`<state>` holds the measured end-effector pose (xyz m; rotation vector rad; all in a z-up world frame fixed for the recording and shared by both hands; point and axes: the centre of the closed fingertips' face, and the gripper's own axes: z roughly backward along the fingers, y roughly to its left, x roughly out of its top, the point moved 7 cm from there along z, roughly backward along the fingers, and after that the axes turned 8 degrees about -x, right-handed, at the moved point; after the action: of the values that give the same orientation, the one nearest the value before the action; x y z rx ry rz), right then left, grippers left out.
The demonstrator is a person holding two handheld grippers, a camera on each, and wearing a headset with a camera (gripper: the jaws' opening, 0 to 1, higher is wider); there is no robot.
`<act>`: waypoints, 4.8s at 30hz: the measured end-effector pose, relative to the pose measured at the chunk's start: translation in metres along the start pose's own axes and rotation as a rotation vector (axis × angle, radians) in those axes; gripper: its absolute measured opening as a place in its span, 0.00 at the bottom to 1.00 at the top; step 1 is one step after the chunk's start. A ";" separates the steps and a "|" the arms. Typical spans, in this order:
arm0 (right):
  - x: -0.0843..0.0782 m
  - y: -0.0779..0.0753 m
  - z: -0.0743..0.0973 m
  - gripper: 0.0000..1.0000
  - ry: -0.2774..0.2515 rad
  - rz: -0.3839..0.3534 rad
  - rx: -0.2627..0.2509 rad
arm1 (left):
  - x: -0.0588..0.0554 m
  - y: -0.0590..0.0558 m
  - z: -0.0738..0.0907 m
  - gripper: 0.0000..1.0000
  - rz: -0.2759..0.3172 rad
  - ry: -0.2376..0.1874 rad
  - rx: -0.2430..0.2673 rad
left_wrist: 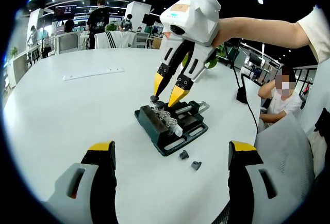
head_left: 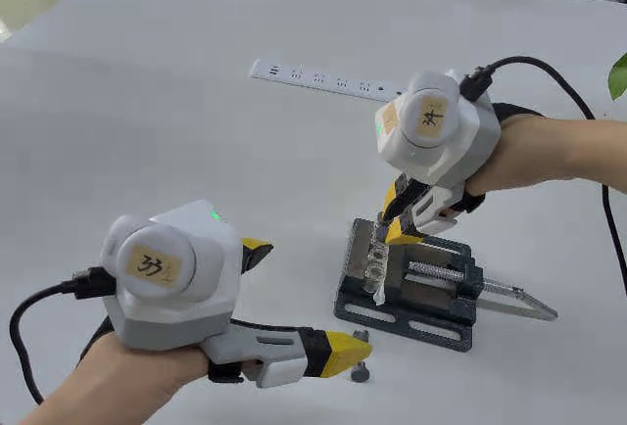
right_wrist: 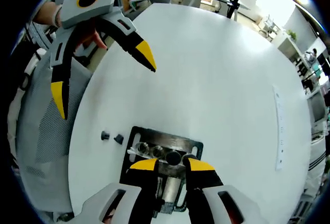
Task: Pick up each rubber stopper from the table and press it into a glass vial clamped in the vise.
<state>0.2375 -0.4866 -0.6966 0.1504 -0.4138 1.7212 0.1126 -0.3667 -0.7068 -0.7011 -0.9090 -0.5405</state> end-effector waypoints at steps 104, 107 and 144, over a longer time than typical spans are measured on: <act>-0.012 0.100 0.027 0.05 -0.684 -1.109 0.294 | 0.021 -0.036 0.013 0.67 -0.289 -0.065 -0.110; -0.008 0.099 0.043 0.05 -0.746 -1.200 0.359 | 0.031 -0.041 0.013 0.61 -0.335 -0.075 -0.126; -0.008 0.121 0.080 0.04 -0.908 -1.586 0.886 | 0.063 -0.074 0.002 0.06 -0.380 -0.175 -0.388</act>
<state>0.1111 -0.5397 -0.6478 1.4793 -0.0282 0.0440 0.0929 -0.4225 -0.6293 -0.9421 -1.1242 -1.0232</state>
